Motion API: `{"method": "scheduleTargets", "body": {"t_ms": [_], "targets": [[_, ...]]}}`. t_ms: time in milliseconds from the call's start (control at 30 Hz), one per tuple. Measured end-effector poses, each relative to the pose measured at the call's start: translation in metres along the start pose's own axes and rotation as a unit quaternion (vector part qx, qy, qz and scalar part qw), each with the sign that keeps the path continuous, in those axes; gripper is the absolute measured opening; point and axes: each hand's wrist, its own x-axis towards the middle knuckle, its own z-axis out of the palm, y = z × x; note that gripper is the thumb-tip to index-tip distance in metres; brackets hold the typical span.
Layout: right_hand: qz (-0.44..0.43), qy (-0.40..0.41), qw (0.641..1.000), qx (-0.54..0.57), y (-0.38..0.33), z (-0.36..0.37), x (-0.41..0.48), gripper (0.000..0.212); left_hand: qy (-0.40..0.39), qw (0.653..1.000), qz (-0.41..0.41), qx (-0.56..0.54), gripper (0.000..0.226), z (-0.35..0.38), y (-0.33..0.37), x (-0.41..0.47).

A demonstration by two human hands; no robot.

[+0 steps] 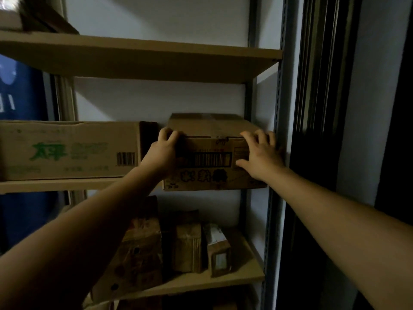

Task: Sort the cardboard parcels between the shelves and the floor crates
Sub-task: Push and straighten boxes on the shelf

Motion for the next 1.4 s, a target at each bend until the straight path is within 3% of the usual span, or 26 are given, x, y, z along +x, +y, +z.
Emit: {"method": "scheduleTargets", "body": {"t_ms": [433, 633, 800, 967, 1067, 1167, 1267, 1400], "targets": [[0.061, 0.026, 0.995, 0.076, 0.006, -0.005, -0.048, 0.059, 0.028, 0.998, 0.051, 0.024, 0.071, 0.006, -0.006, -0.039], [0.06, -0.034, 0.981, 0.181, 0.012, -0.006, -0.023, 0.073, -0.012, 0.994, -0.08, -0.067, 0.077, 0.003, 0.01, -0.021], [0.073, -0.02, 0.967, 0.244, 0.021, 0.005, -0.007, 0.088, 0.03, 0.968, -0.167, -0.184, 0.104, 0.015, 0.002, -0.007], [0.123, -0.029, 0.932, 0.34, 0.027, 0.03, -0.019, 0.107, -0.058, 0.924, -0.272, -0.263, 0.061, 0.035, -0.009, -0.011], [0.142, -0.036, 0.929, 0.34, 0.022, 0.037, -0.029, 0.111, -0.049, 0.912, -0.286, -0.288, 0.069, 0.041, -0.01, -0.015], [0.153, -0.013, 0.913, 0.378, 0.017, 0.031, -0.029, 0.106, -0.059, 0.908, -0.27, -0.315, 0.061, 0.033, -0.017, -0.014], [0.133, 0.018, 0.891, 0.435, 0.008, 0.015, -0.028, 0.096, -0.04, 0.902, -0.248, -0.352, 0.029, 0.017, -0.015, -0.017], [0.11, 0.09, 0.861, 0.489, -0.008, -0.005, -0.03, 0.084, 0.019, 0.892, -0.236, -0.384, 0.034, -0.009, -0.004, -0.024]]}}
